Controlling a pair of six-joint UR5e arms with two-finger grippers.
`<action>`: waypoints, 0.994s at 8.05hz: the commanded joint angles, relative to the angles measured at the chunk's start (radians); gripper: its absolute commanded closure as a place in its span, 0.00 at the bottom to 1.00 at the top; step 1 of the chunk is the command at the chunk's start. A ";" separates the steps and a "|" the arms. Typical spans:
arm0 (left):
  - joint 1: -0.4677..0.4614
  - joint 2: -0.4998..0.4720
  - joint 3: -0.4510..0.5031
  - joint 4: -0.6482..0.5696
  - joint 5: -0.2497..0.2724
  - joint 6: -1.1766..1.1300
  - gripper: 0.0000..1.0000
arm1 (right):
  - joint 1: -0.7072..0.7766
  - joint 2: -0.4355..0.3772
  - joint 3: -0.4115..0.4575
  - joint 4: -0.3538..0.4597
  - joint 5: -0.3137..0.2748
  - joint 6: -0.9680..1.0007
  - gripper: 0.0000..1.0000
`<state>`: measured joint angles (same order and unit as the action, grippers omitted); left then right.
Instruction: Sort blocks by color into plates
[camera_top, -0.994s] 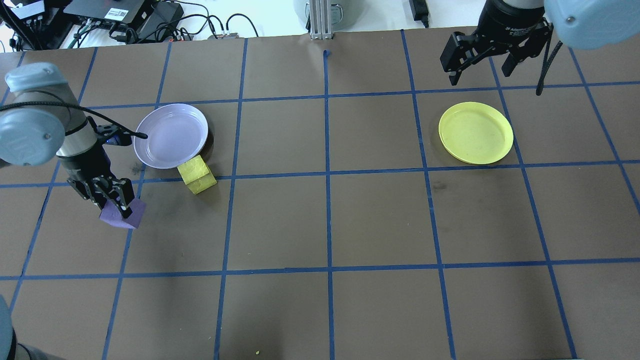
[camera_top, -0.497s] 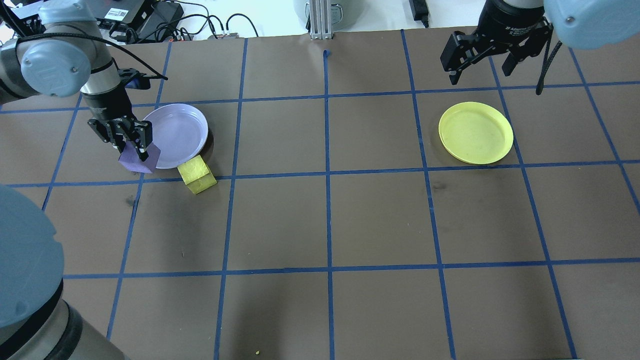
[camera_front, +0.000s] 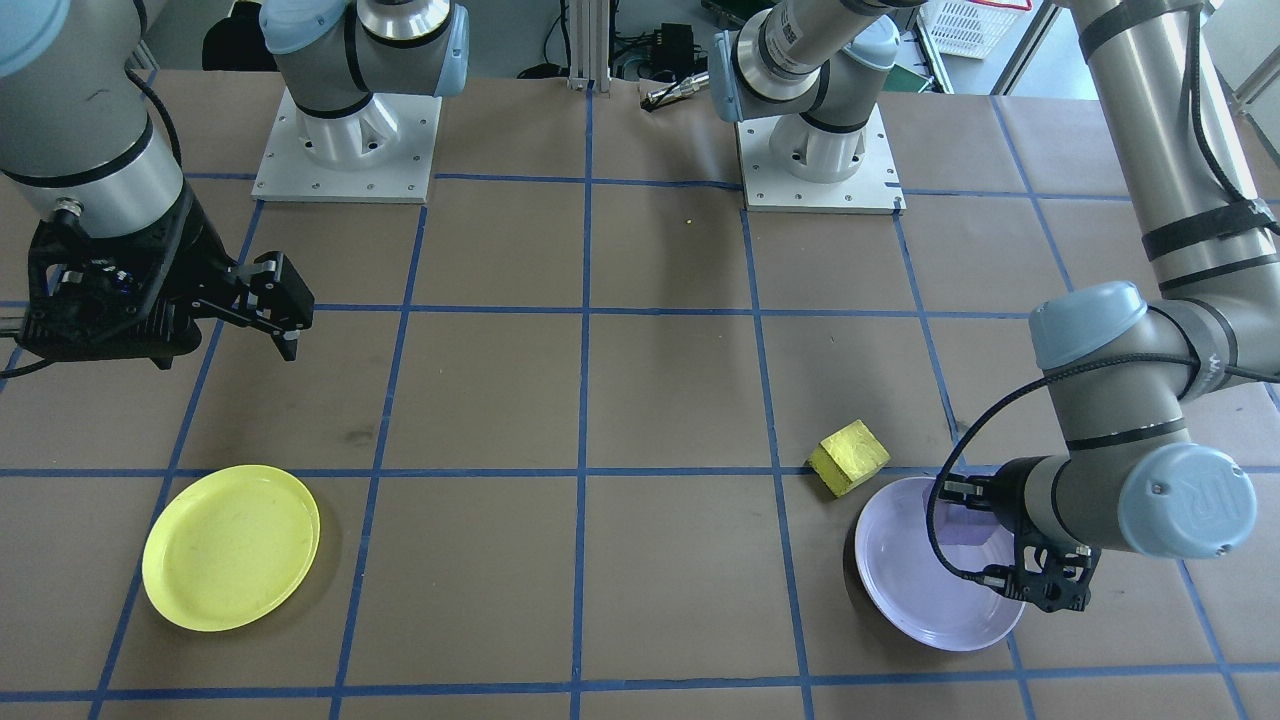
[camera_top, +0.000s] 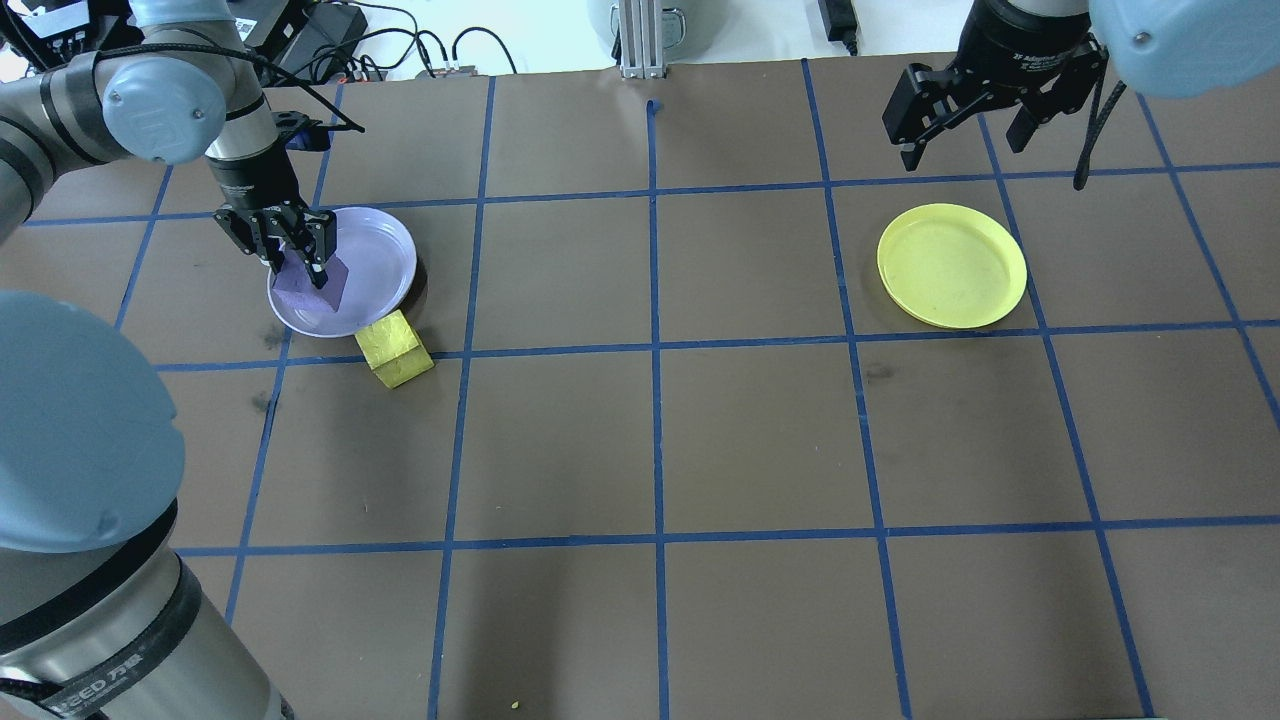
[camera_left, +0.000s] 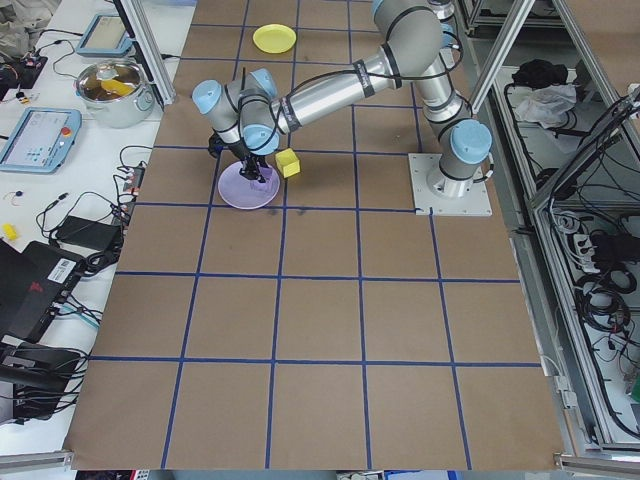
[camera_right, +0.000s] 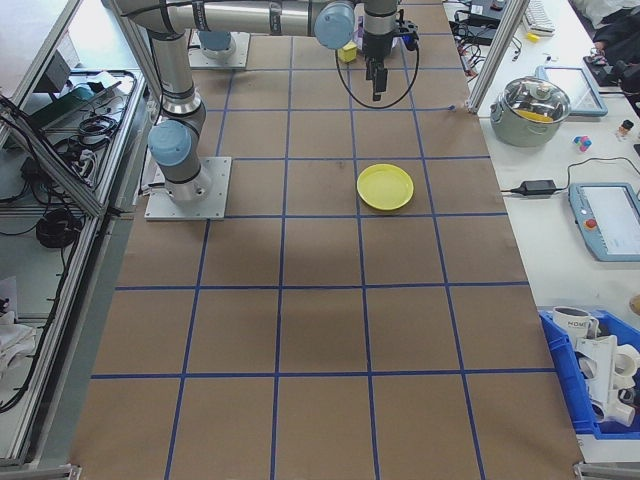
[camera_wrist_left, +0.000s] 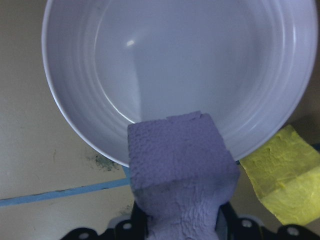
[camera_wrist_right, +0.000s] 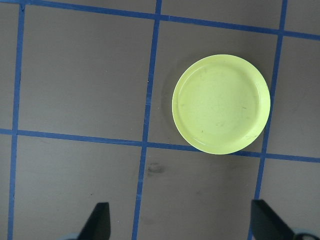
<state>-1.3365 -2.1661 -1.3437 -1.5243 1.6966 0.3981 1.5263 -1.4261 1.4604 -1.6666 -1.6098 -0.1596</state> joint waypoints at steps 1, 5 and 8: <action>-0.001 -0.038 0.029 0.013 -0.024 -0.089 0.54 | 0.000 0.001 0.000 0.002 -0.004 -0.017 0.00; -0.007 -0.025 0.031 0.013 -0.061 -0.174 0.00 | 0.000 0.003 0.000 0.002 -0.002 -0.015 0.00; -0.044 0.024 0.028 -0.063 -0.127 -0.412 0.00 | 0.000 -0.003 0.002 0.017 0.001 -0.003 0.00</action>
<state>-1.3516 -2.1724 -1.3144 -1.5381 1.6289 0.1774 1.5263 -1.4239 1.4604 -1.6638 -1.6116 -0.1750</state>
